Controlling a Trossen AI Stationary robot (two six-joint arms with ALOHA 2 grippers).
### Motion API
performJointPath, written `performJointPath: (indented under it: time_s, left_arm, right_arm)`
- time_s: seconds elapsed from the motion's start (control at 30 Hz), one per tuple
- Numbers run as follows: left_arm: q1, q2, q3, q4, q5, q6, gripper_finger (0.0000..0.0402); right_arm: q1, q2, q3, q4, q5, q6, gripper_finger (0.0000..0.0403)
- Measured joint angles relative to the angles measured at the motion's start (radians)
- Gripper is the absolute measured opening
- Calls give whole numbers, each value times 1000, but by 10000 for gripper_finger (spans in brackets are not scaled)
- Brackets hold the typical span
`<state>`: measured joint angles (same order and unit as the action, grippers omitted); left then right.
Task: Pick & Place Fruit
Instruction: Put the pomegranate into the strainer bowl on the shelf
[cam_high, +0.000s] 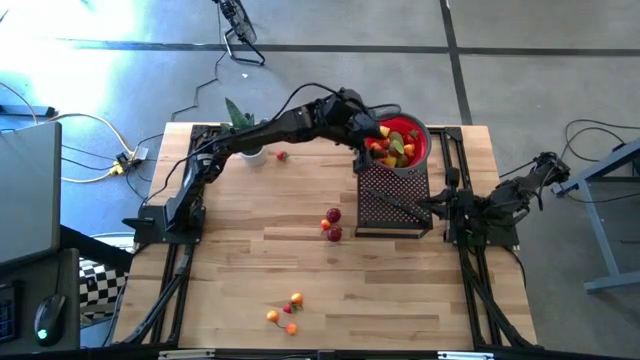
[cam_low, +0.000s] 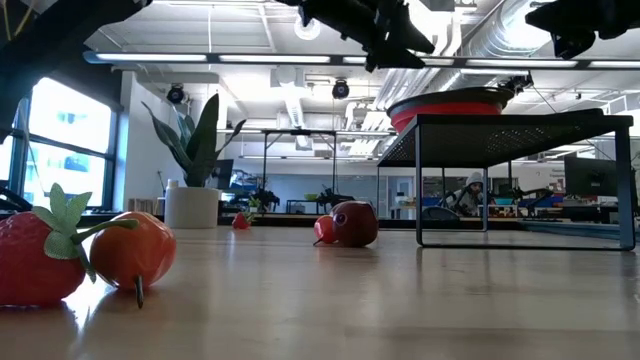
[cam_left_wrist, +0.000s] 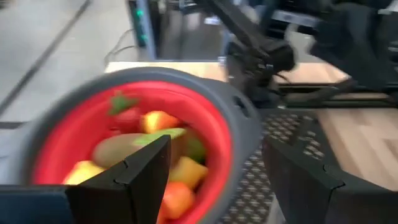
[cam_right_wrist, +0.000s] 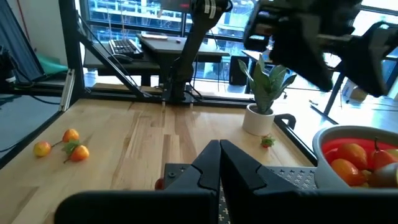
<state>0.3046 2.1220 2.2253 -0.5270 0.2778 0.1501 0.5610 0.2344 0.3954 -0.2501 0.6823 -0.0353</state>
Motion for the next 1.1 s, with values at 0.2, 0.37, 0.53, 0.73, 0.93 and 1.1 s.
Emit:
performJointPath:
  time_s: [0.2, 0.37, 0.53, 0.73, 0.93, 1.1]
  left_arm:
    - [-27, -76, -196, 97, 19, -7, 248]
    - [-33, -284, -506, 340, -20, -45, 248]
    - [-33, -520, -867, 587, -88, -55, 248]
    - [-73, -720, -1127, 673, -214, -46, 248]
    - [-156, -825, -1198, 566, -376, -53, 248]
    - [-229, -839, -1199, 464, -398, -54, 248]
  right_arm:
    - [0, 0, 0, 8, 0, -22, 2]
    - [0, 0, 0, 36, 0, -22, 2]
    - [0, 0, 0, 51, 0, -22, 2]
    - [0, 0, 0, 60, 0, -23, 2]
    - [0, 0, 0, 68, -3, -23, 2]
    - [0, 0, 0, 66, -4, -21, 2]
